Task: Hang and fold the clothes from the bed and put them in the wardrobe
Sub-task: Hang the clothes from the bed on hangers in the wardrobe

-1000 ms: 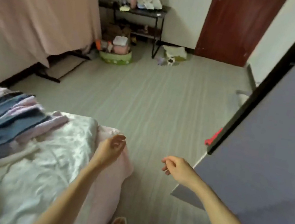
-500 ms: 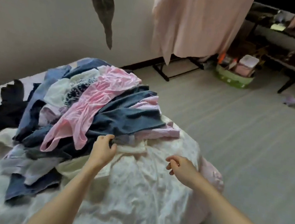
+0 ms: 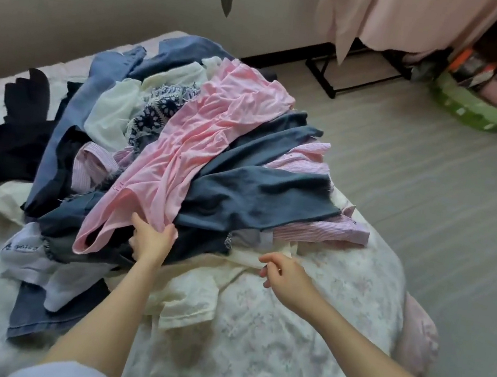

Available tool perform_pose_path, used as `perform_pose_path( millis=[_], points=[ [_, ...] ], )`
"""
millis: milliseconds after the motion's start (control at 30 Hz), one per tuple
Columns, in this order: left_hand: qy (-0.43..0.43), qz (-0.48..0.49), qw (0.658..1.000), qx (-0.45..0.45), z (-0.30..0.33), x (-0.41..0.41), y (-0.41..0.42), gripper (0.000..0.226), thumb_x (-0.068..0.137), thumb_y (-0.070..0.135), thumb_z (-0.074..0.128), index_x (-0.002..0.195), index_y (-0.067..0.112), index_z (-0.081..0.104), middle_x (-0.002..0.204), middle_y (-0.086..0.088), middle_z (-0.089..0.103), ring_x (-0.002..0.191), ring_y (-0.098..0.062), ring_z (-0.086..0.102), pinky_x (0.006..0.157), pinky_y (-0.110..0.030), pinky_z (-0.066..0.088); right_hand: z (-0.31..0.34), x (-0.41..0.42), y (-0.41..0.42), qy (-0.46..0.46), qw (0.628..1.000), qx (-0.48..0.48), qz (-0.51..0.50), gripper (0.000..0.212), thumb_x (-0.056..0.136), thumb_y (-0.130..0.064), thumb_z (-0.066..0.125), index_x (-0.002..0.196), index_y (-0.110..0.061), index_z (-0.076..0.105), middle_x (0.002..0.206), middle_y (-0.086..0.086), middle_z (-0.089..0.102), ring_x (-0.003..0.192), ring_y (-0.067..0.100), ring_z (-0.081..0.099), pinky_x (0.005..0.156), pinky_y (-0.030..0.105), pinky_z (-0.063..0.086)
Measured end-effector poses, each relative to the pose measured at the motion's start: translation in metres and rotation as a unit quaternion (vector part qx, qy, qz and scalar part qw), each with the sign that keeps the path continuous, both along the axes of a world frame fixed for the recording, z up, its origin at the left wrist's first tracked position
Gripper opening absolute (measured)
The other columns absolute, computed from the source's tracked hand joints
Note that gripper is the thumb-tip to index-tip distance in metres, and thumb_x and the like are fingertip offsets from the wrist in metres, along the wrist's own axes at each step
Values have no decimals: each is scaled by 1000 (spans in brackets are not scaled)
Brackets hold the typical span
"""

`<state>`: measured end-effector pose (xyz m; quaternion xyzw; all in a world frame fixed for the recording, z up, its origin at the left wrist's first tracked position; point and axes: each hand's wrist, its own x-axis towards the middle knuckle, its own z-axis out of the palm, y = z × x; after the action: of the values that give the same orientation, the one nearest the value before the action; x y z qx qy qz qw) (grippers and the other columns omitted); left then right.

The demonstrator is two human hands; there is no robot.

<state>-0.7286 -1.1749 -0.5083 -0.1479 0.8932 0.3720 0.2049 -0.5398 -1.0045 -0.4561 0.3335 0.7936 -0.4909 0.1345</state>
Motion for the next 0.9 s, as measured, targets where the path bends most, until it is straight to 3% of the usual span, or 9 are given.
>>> perform_pose_path(
  millis=[133, 267, 367, 467, 533, 633, 700, 800, 900],
  points=[
    [80, -37, 995, 48, 12, 7, 12, 20, 89, 13, 55, 106, 3, 60, 102, -15, 63, 87, -25, 51, 74, -30, 35, 3, -2, 5, 9, 1000, 4, -15, 30, 98, -17, 35, 121, -17, 55, 97, -5, 62, 84, 19, 62, 78, 31, 50],
    [181, -182, 956, 144, 58, 51, 28, 13, 85, 9, 62, 75, 2, 62, 67, -12, 60, 66, -15, 47, 63, -30, 36, 21, 0, -4, 57, 998, 3, -14, 31, 100, -22, 37, 125, -15, 55, 103, -5, 62, 90, 7, 58, 81, 22, 46],
    [195, -225, 927, 227, 87, 95, 33, 8, 84, 10, 67, 76, 9, 68, 66, -3, 65, 62, -8, 51, 62, -26, 42, 45, 3, -14, 112, 979, -136, -101, 34, 102, -28, 35, 122, -13, 58, 102, 0, 67, 86, 10, 62, 71, 18, 46],
    [179, -282, 906, 260, 106, 137, 37, 13, 79, 24, 69, 86, 14, 74, 73, 10, 68, 68, -3, 59, 67, -22, 47, 74, 13, -13, 160, 930, -275, -184, 36, 100, -34, 39, 92, -15, 68, 85, 0, 72, 81, 16, 68, 65, 21, 49],
    [204, -339, 877, 274, 117, 160, 43, 23, 73, 32, 66, 84, 13, 74, 76, 10, 67, 72, -2, 56, 67, -14, 44, 87, 20, -7, 168, 919, -256, -247, 26, 95, -23, 52, 76, -10, 63, 71, 2, 67, 71, 18, 62, 59, 23, 47],
    [260, -410, 833, 266, 140, 182, 56, 33, 76, 43, 59, 84, 15, 76, 78, 14, 65, 75, 0, 52, 67, -7, 38, 96, 48, 13, 185, 919, -173, -302, 12, 94, -12, 51, 89, -8, 62, 84, 8, 66, 76, 22, 61, 64, 28, 52],
    [264, -407, 833, 266, 150, 182, 65, 38, 77, 48, 54, 86, 19, 76, 80, 15, 62, 75, -2, 52, 66, -12, 39, 104, 73, 27, 182, 940, -93, -274, 11, 95, -16, 48, 91, -16, 58, 80, 3, 63, 68, 16, 61, 52, 20, 49],
    [249, -441, 818, 271, 170, 199, 92, 42, 75, 47, 53, 101, 20, 71, 97, 9, 59, 90, -9, 56, 78, -21, 44, 142, 143, 52, 172, 961, 13, -215, 13, 92, -15, 50, 86, -7, 57, 57, -7, 45, 40, 0, 42, 44, 19, 36],
    [246, -568, 738, 268, 189, 234, 129, 62, 72, 48, 52, 126, 17, 58, 127, -4, 54, 119, -20, 47, 100, -29, 35, 194, 212, 65, 123, 980, 89, -128, 19, 95, -8, 51, 80, -16, 60, 42, -13, 45, 34, -1, 41, 40, 11, 31]
  ],
)
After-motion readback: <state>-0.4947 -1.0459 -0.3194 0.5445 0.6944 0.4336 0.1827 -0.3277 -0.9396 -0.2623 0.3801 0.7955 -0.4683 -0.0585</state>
